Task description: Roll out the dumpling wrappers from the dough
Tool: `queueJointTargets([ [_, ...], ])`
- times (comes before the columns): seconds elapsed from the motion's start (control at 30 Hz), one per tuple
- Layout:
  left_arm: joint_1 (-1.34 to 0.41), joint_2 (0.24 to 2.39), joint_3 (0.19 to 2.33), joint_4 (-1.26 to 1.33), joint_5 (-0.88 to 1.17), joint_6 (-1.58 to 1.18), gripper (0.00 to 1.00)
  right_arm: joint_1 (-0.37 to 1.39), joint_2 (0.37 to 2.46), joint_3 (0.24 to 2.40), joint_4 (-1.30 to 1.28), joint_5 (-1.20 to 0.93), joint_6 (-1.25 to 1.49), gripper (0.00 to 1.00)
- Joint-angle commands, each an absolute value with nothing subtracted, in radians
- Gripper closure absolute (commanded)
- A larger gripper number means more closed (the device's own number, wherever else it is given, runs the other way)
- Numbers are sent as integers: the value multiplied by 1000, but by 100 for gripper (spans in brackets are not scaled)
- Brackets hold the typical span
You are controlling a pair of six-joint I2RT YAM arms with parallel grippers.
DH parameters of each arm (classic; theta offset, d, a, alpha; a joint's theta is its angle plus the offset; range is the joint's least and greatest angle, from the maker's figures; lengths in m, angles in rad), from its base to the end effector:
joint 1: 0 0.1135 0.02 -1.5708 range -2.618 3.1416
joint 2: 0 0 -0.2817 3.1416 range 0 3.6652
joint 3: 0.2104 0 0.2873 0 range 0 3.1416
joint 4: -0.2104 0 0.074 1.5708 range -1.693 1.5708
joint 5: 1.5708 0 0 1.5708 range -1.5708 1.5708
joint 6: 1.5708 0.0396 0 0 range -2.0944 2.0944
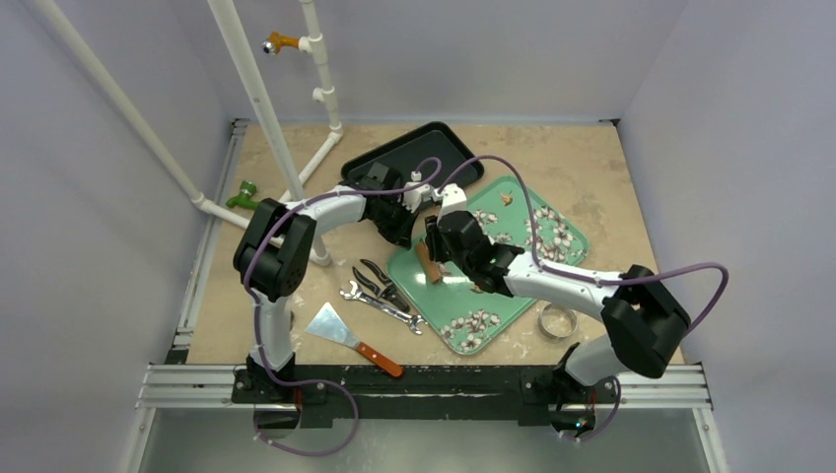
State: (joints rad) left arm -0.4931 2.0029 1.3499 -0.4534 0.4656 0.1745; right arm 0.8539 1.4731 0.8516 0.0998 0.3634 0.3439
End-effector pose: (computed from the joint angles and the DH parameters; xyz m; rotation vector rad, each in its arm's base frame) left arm 0.3850 -0.2271 0.1485 1.0154 2.4715 -0.7246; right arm 0.2420 0.2562 0.2237 -0.3082 2.0519 0.3599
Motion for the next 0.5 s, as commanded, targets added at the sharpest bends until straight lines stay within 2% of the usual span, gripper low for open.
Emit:
queueJointTargets([
  [0.0,-489,1997,1339,-459,471,193,100,855,1397,915,5,422,294,100],
  [0.2,-488,1998,1339,-458,470,193,100,802,1349,1002,-56,491,157,100],
  [0.47,-489,1998,1339,-459,472,193,100,737,1413,949,32,532,53,100],
])
